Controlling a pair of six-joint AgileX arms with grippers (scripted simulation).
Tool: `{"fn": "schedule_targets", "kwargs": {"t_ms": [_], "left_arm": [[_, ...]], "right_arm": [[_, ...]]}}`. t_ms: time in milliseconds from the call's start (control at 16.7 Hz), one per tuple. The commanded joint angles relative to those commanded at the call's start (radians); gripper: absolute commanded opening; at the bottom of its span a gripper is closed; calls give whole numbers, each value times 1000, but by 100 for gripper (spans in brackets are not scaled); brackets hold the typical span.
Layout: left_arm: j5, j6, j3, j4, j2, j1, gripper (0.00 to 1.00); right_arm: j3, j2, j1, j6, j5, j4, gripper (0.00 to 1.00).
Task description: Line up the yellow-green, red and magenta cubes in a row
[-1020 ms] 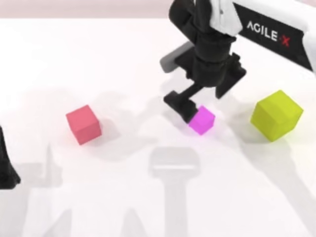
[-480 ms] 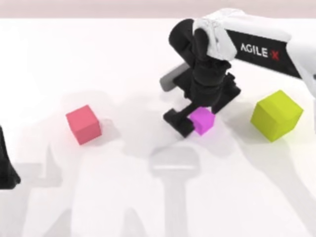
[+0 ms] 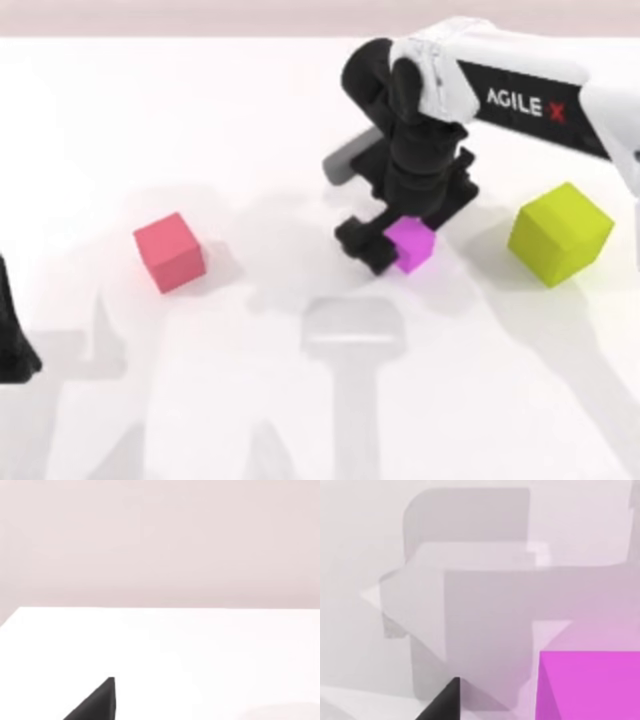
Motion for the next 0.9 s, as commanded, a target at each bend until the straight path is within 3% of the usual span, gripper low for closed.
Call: {"fn": "schedule_targets", "kwargs": {"t_ms": [360,900], "left_arm": [[0,0,0,0,0,0,100],[0,0,0,0,0,0,100]], "right_arm": [[0,0,0,0,0,0,2],[8,-34,-2,5,-6,-9,0]]}}
